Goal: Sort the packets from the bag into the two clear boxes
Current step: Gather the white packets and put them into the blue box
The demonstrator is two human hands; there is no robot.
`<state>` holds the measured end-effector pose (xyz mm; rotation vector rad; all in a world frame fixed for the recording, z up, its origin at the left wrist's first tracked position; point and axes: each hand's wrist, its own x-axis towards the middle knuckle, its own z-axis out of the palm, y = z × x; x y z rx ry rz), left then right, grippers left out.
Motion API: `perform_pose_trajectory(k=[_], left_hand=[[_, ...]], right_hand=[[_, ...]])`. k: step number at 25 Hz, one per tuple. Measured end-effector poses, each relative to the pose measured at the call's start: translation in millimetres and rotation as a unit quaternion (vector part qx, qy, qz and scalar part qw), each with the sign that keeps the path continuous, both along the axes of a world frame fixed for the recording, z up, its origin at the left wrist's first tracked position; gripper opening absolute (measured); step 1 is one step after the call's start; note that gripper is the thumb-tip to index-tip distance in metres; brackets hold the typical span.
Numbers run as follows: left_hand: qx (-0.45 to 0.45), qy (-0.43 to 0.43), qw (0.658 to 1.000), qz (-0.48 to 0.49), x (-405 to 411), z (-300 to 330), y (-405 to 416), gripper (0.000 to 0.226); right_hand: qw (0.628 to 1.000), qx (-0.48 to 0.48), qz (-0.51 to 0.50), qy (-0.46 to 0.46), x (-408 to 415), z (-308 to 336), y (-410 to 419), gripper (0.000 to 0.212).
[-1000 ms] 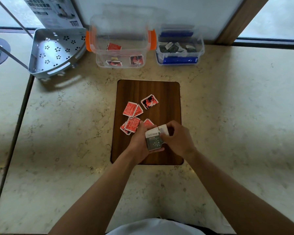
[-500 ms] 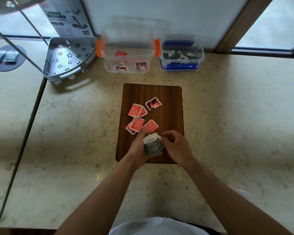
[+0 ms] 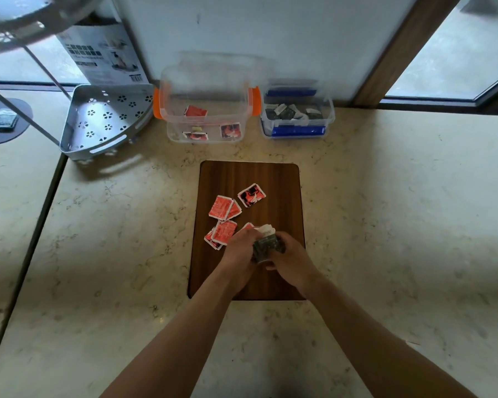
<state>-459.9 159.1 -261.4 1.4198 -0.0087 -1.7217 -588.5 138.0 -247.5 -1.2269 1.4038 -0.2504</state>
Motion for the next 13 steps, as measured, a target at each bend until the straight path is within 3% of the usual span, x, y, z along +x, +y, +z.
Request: perform_pose_trajectory(k=[3,9,13], left_hand=[[-0.028,-0.104,0.991,-0.078,4,9,-29,0.027],[-0.089,-0.127,0.982,-0.103,16,38,-128,0.024],[-0.092,-0.156,0.979,-0.091,21,59,-215,0.027]], right_hand=[[1.000,-0.007,-0.014,-0.018,-7,7,-34,0.031],[0.993,-0.052,-0.091,-0.060,-14,31,-137,0.041],[0.990,-0.091,-0.077,-0.072,-5,37,-216,0.030]])
